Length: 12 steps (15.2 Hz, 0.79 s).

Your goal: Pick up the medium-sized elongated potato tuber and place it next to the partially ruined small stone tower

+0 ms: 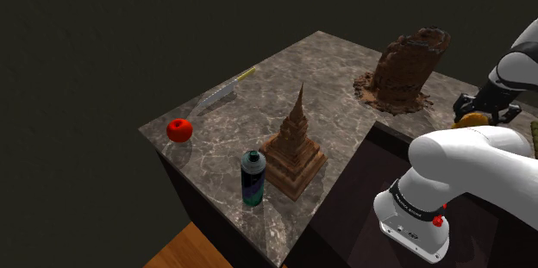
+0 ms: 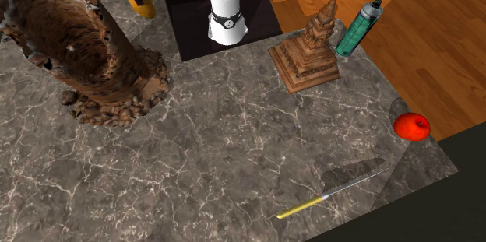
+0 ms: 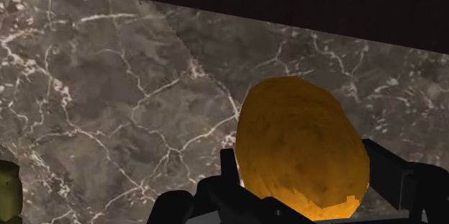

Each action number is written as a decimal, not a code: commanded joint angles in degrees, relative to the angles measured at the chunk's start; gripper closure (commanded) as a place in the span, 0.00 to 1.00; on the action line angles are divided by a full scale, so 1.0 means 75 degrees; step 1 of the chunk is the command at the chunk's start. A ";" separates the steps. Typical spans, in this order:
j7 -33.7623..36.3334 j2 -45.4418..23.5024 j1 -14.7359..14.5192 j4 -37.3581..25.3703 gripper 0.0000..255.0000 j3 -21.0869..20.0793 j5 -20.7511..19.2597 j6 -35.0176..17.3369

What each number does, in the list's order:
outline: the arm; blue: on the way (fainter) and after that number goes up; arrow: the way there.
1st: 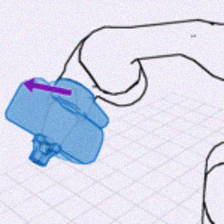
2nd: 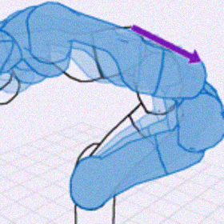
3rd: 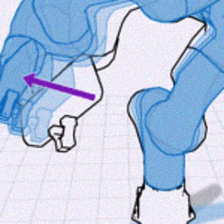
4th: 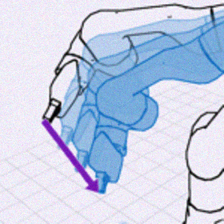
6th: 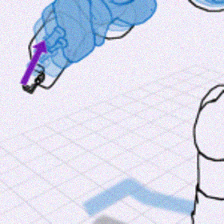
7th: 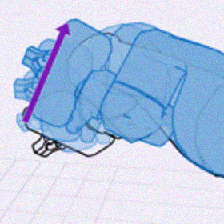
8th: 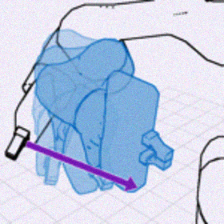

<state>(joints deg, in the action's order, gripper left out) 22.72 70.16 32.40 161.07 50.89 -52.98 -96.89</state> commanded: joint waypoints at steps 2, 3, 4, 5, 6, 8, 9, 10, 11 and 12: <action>0.0064 -0.0083 0.0052 0.0245 1.00 0.0315 -0.0265 -0.0240; 0.0083 -0.0116 0.0067 0.0306 1.00 0.0421 -0.0364 -0.0333; 0.0104 -0.0151 0.0079 0.0364 1.00 0.0530 -0.0467 -0.0427; 0.0126 -0.0190 0.0091 0.0420 1.00 0.0641 -0.0571 -0.0522; 0.0153 -0.0242 0.0101 0.0485 1.00 0.0777 -0.0698 -0.0639; 0.0143 -0.0260 0.0115 0.0487 1.00 0.0768 -0.0686 -0.0657; 0.0135 -0.0274 0.0126 0.0488 1.00 0.0759 -0.0676 -0.0671; 0.0131 -0.0283 0.0132 0.0489 1.00 0.0756 -0.0671 -0.0679; 0.0129 -0.0287 0.0135 0.0490 1.00 0.0754 -0.0668 -0.0683; 0.0127 -0.0290 0.0138 0.0490 1.00 0.0751 -0.0665 -0.0687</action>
<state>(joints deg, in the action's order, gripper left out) 23.63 68.26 33.40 164.13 56.18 -58.13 -102.60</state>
